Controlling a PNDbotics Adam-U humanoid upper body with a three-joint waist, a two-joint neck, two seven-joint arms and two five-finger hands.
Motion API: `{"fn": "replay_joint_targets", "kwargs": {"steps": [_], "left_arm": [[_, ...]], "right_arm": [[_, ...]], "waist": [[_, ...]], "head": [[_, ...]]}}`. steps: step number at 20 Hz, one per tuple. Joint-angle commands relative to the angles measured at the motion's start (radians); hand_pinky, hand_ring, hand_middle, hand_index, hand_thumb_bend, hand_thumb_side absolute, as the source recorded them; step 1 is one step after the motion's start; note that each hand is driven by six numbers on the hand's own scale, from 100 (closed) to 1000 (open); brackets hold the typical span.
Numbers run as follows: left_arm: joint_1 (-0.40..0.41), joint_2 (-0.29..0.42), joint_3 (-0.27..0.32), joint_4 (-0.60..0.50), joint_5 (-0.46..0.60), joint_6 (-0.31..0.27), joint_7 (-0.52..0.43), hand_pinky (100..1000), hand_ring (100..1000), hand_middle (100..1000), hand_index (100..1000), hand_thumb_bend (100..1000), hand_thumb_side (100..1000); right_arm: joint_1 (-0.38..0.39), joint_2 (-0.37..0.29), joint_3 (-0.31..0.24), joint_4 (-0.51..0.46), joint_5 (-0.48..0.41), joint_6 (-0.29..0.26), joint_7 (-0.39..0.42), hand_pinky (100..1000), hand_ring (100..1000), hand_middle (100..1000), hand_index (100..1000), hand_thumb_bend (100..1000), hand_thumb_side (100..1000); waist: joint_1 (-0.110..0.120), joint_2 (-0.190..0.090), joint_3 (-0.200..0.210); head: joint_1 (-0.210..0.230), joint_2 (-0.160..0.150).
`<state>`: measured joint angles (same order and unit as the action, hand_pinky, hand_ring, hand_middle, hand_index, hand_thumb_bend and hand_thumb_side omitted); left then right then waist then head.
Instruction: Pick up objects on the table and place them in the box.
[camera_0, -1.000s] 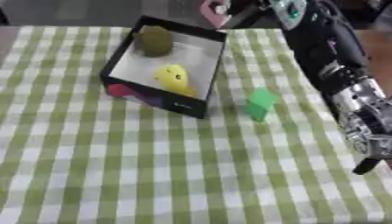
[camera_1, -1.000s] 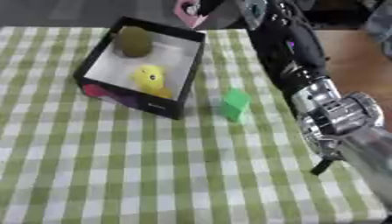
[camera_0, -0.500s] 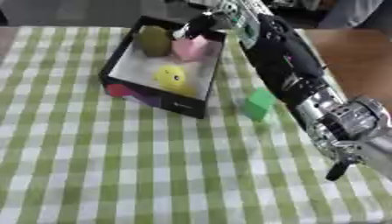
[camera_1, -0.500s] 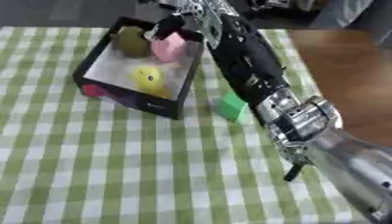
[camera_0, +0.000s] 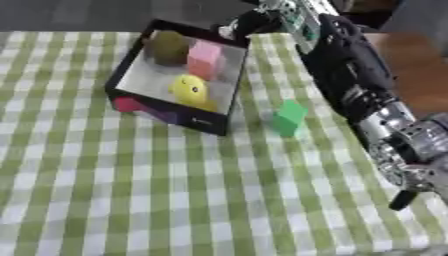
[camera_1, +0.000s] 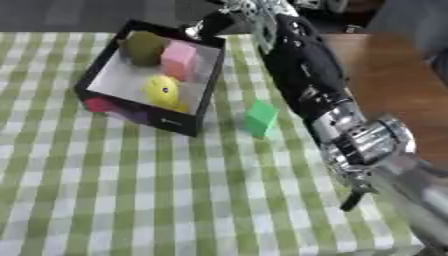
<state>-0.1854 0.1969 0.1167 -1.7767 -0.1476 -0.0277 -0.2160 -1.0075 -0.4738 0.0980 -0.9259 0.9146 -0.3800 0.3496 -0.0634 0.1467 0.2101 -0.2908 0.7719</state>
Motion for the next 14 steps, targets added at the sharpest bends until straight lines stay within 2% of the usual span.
{"fn": "replay_joint_targets", "kwargs": {"steps": [1, 4, 9, 13, 14], "left_arm": [[-0.006, 0.030, 0.022, -0.013, -0.007, 0.002, 0.017, 650, 602, 602, 911, 123, 1000], [-0.006, 0.035, 0.033, -0.013, -0.011, 0.005, 0.028, 651, 603, 603, 912, 118, 1000], [-0.010, 0.035, 0.042, -0.009, -0.009, 0.008, 0.038, 651, 603, 609, 912, 119, 1000], [-0.010, 0.033, 0.039, -0.004, -0.003, 0.007, 0.036, 651, 603, 615, 912, 119, 1000], [-0.011, 0.032, 0.036, -0.002, -0.002, 0.007, 0.033, 651, 604, 616, 912, 119, 1000]], "right_arm": [[0.036, -0.110, 0.045, -0.098, -0.052, -0.046, -0.053, 931, 880, 886, 978, 256, 552], [0.115, -0.189, 0.054, -0.177, -0.101, -0.094, -0.086, 924, 867, 874, 974, 248, 545], [0.244, -0.310, 0.039, -0.262, -0.180, -0.174, -0.024, 915, 855, 864, 970, 239, 543], [0.350, -0.322, 0.051, -0.277, -0.246, -0.237, 0.041, 909, 852, 860, 969, 222, 532], [0.377, -0.322, 0.058, -0.279, -0.262, -0.246, 0.058, 911, 864, 867, 971, 251, 499]], "waist": [[-0.013, -0.017, -0.027], [-0.017, -0.008, -0.065], [-0.010, 0.002, -0.083], [-0.006, -0.002, -0.082], [-0.006, -0.004, -0.079]], "head": [[0.041, -0.002], [0.075, -0.002], [0.092, -0.002], [0.084, -0.002], [0.080, -0.002]]}}
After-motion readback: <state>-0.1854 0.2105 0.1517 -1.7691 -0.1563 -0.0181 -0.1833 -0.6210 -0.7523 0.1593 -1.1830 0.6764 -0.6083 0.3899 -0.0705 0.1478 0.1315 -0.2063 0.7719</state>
